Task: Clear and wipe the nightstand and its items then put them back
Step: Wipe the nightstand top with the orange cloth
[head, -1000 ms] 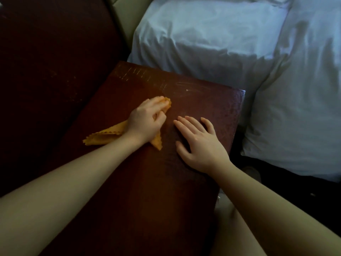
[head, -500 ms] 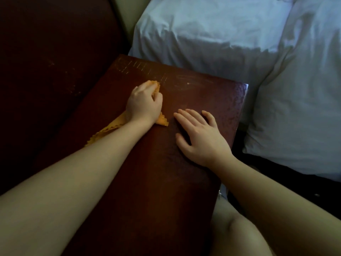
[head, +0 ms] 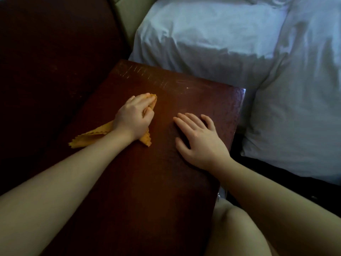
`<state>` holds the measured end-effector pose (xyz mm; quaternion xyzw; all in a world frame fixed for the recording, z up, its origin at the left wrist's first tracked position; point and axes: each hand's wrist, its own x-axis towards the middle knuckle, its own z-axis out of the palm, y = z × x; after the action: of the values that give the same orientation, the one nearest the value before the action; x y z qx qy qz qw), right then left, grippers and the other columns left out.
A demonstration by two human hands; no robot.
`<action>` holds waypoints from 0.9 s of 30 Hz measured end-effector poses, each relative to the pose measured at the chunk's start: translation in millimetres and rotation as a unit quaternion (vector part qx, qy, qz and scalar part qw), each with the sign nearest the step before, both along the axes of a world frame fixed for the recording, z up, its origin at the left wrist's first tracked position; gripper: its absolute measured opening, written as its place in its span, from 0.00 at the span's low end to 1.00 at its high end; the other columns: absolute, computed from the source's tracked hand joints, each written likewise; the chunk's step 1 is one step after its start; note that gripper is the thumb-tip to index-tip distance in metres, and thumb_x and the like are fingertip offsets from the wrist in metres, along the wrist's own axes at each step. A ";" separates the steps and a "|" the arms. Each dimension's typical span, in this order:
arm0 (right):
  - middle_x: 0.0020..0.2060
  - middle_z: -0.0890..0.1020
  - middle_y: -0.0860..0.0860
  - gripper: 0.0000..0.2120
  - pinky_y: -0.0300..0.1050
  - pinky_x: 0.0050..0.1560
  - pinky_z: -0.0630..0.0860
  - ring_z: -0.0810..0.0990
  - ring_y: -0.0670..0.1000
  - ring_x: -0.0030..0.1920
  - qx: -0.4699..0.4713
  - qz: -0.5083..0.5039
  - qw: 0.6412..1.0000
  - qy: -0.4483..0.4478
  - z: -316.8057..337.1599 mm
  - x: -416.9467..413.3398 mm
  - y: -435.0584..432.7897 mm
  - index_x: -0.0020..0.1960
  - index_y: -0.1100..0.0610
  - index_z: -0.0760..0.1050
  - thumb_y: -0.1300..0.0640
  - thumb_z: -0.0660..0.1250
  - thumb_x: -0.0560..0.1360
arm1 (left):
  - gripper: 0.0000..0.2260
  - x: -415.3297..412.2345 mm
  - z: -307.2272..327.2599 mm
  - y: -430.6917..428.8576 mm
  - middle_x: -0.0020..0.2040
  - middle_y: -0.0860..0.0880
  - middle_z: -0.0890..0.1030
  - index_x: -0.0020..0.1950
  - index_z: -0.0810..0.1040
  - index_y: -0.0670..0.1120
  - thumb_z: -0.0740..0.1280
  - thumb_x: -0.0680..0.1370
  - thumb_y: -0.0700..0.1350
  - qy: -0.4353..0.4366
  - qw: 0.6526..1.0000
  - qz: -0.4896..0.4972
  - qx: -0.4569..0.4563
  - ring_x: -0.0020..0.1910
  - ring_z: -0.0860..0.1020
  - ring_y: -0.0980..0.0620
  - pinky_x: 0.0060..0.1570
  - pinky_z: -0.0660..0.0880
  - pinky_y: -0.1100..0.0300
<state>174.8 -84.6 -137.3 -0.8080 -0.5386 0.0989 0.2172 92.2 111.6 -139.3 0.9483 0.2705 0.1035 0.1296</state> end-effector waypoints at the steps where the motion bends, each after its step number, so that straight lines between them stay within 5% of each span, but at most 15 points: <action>1: 0.74 0.61 0.49 0.26 0.52 0.72 0.41 0.54 0.49 0.74 -0.003 0.001 1.000 0.002 0.4 0.2 -0.2 0.75 0.52 0.57 0.47 0.54 0.78 | 0.19 11.3 -1.0 -0.7 0.71 0.50 0.68 0.70 0.69 0.49 0.56 0.78 0.47 -0.001 1.000 0.020 0.007 0.70 0.64 0.50 0.70 0.55 0.57; 5: 0.74 0.60 0.48 0.26 0.52 0.72 0.41 0.53 0.48 0.74 -0.004 0.003 1.000 0.003 0.7 0.1 0.0 0.75 0.52 0.57 0.47 0.55 0.78 | 0.19 52.6 -2.0 -19.8 0.71 0.47 0.68 0.70 0.69 0.47 0.57 0.78 0.45 -0.014 0.999 0.029 0.013 0.70 0.64 0.49 0.69 0.54 0.59; 12: 0.73 0.62 0.49 0.26 0.51 0.72 0.41 0.54 0.49 0.74 0.006 0.000 1.000 0.008 -0.4 0.4 0.2 0.74 0.53 0.59 0.47 0.54 0.78 | 0.21 15.1 5.2 -23.8 0.70 0.51 0.69 0.68 0.70 0.51 0.54 0.76 0.50 0.012 0.989 -0.143 -0.014 0.70 0.64 0.54 0.70 0.54 0.61; 21: 0.73 0.63 0.48 0.29 0.51 0.72 0.42 0.55 0.48 0.73 0.012 -0.004 1.000 0.012 -2.3 1.2 0.6 0.75 0.51 0.56 0.45 0.50 0.76 | 0.18 42.4 -2.0 4.2 0.70 0.50 0.69 0.68 0.71 0.50 0.57 0.78 0.45 -0.023 0.999 0.040 -0.003 0.69 0.65 0.49 0.69 0.58 0.56; 24: 0.73 0.62 0.49 0.28 0.52 0.72 0.43 0.55 0.48 0.74 0.006 -0.005 1.000 0.008 -2.2 1.5 -0.1 0.75 0.51 0.56 0.46 0.51 0.77 | 0.18 54.0 -0.9 -0.7 0.69 0.50 0.70 0.68 0.71 0.49 0.57 0.78 0.45 -0.028 0.999 0.032 -0.001 0.69 0.66 0.50 0.68 0.58 0.58; 27: 0.73 0.62 0.49 0.27 0.52 0.72 0.43 0.55 0.49 0.74 0.004 -0.005 1.000 0.004 -2.3 0.7 0.4 0.74 0.52 0.58 0.46 0.52 0.77 | 0.18 35.0 4.1 -0.5 0.69 0.50 0.70 0.68 0.72 0.50 0.56 0.78 0.46 -0.006 0.996 -0.087 0.001 0.69 0.66 0.51 0.69 0.57 0.58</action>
<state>175.5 -84.2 -139.6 -0.8093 -0.5344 0.0987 0.2228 127.2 111.2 -135.2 0.9676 0.1866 0.0979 0.1391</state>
